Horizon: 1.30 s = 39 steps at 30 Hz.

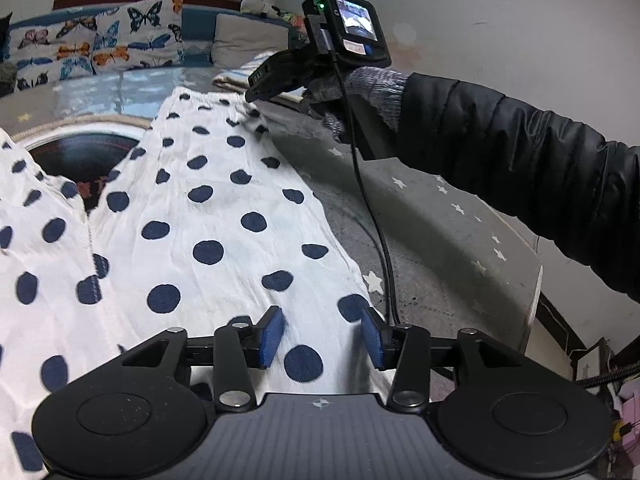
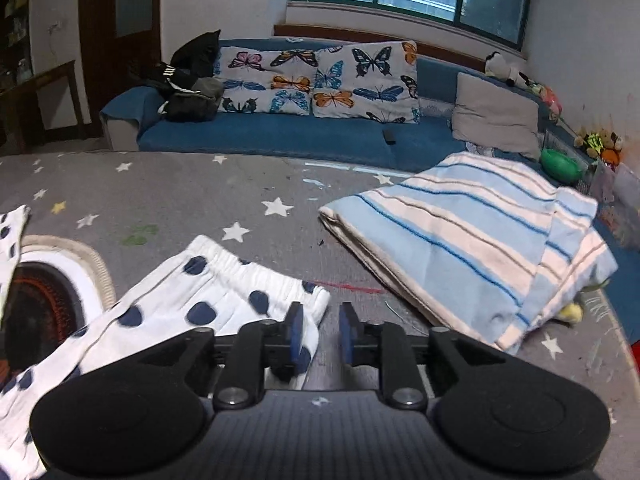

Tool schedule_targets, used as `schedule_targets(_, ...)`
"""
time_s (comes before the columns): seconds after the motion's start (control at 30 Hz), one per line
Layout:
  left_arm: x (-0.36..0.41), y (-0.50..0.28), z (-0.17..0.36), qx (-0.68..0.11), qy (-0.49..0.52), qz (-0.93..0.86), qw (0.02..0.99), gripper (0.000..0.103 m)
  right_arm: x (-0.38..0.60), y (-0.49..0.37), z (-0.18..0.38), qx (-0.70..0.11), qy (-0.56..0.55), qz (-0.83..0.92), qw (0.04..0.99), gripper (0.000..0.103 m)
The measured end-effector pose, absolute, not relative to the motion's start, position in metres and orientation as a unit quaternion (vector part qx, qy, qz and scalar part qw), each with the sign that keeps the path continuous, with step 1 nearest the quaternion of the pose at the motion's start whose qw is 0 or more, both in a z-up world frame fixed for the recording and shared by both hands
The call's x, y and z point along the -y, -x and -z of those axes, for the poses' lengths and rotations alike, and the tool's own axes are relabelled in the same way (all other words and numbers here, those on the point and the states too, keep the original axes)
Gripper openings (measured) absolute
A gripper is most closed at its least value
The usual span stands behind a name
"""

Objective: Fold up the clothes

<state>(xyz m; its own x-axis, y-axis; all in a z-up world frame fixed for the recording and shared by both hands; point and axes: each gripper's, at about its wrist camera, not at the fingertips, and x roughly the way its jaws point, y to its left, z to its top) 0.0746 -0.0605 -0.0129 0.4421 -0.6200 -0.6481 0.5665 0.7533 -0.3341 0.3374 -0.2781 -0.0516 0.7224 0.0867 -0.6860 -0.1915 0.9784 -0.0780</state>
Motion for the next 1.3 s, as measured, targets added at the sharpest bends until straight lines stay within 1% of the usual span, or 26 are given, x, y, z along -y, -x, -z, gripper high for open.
schedule_targets(0.07, 0.059, -0.066, 0.008, -0.389, 0.026, 0.348, 0.852, 0.054, 0.276, -0.324, 0.044, -0.362, 0.079, -0.087, 0.925, 0.024)
schedule_targets(0.13, 0.058, -0.059, 0.004, -0.383, 0.025, 0.348, 0.856, 0.054, 0.271, -0.309, 0.039, -0.361, 0.086, -0.105, 0.923, 0.03)
schedule_targets(0.3, 0.042, -0.046, 0.004, -0.378, 0.033, 0.324, 0.867, 0.054, 0.254, -0.261, 0.035, -0.365, 0.102, -0.163, 0.911, 0.031)
schedule_targets(0.47, 0.017, -0.039, 0.005, -0.374, 0.052, 0.282, 0.882, 0.054, 0.23, -0.201, 0.041, -0.377, 0.122, -0.239, 0.887, 0.036)
schedule_targets(0.77, -0.039, -0.039, 0.008, -0.361, 0.085, 0.171, 0.913, 0.052, 0.206, -0.112, 0.043, -0.375, 0.118, -0.355, 0.849, 0.037)
schedule_targets(0.83, -0.05, -0.039, 0.012, -0.363, 0.091, 0.151, 0.915, 0.046, 0.204, -0.095, 0.046, -0.375, 0.119, -0.375, 0.84, 0.037)
schedule_targets(1.03, -0.08, -0.035, 0.026, -0.371, 0.103, 0.101, 0.918, 0.036, 0.207, -0.067, 0.058, -0.369, 0.145, -0.393, 0.83, 0.037)
schedule_targets(1.07, -0.085, -0.032, 0.028, -0.368, 0.103, 0.096, 0.919, 0.03, 0.209, -0.064, 0.058, -0.367, 0.15, -0.392, 0.83, 0.037)
schedule_targets(1.17, -0.098, -0.028, 0.029, -0.365, 0.11, 0.083, 0.921, 0.028, 0.215, -0.058, 0.056, -0.37, 0.16, -0.386, 0.83, 0.038)
schedule_targets(1.3, -0.098, -0.024, 0.024, -0.36, 0.088, 0.07, 0.926, 0.028, 0.22, -0.054, 0.049, -0.373, 0.179, -0.375, 0.83, 0.037)
